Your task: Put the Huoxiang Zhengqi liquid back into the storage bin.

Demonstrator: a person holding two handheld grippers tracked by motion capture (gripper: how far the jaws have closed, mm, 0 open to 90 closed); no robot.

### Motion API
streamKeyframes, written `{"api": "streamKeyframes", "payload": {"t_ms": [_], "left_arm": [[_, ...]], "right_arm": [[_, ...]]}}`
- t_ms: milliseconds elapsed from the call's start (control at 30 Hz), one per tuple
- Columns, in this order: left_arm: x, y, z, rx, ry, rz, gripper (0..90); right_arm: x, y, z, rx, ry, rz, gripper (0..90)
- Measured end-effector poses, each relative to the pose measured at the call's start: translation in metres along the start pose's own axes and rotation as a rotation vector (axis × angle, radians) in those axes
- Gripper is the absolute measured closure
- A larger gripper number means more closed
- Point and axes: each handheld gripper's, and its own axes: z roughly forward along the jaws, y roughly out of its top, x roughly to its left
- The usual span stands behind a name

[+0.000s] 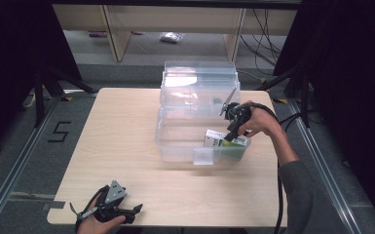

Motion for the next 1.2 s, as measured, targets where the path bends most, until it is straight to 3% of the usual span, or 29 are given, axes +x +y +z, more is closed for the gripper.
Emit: {"api": "streamKeyframes", "payload": {"t_ms": [167,300,600,767,1200], "left_arm": [[0.000,0.000,0.000,0.000,0.001,-0.002,16.7],[0.000,0.000,0.001,-0.006,0.011,-0.008,16.7],[0.000,0.000,0.001,-0.004,0.012,-0.009,16.7],[0.001,0.000,0.000,0.006,0.011,0.006,16.7],[0.002,-0.001,0.001,0.006,0.014,0.006,16.7]], "right_arm": [[0.007,0.001,-0.013,-0.054,0.008,0.020,46.0],[0.010,-0.001,-0.017,-0.075,0.002,0.006,44.6],[0.010,-0.007,-0.023,-0.098,-0.014,0.059,40.8],[0.015,-0.007,-0.025,-0.120,-0.012,0.044,39.7],[0.028,-0.016,-0.030,-0.141,-0.018,0.074,37.4]]}}
